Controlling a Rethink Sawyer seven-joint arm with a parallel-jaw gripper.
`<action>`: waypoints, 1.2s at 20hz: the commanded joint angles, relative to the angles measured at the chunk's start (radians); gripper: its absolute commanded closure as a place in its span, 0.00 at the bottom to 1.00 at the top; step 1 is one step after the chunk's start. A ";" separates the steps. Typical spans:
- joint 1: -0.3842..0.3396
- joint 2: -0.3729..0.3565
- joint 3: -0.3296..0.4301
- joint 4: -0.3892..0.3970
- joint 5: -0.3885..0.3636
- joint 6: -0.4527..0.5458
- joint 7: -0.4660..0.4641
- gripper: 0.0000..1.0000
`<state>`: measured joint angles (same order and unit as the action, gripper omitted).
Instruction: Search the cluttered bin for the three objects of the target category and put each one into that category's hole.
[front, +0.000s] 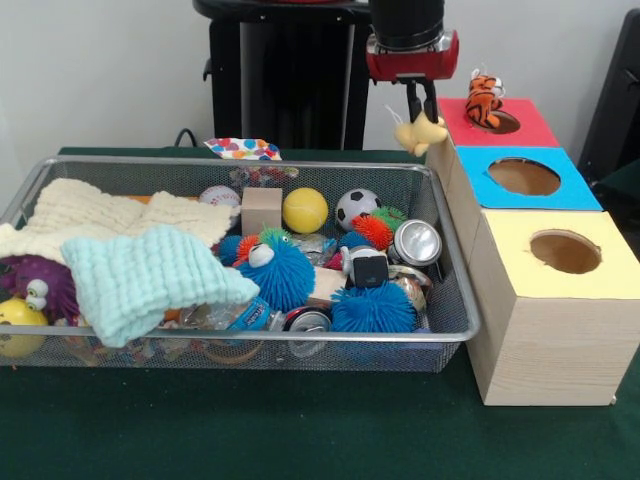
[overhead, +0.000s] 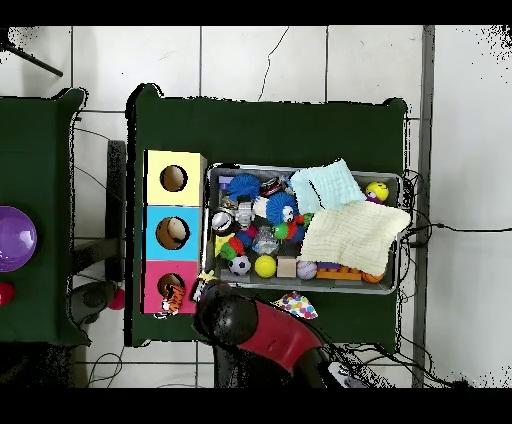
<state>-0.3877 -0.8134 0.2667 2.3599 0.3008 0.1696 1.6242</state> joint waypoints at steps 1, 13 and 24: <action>-0.005 0.022 0.079 0.016 0.010 0.054 0.178 1.00; 0.025 -0.060 0.070 0.019 0.054 0.207 0.205 1.00; 0.150 -0.143 -0.119 -0.148 -0.006 0.461 0.253 1.00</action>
<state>-0.2694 -0.9300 0.1947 2.3449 0.3004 0.4661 1.6242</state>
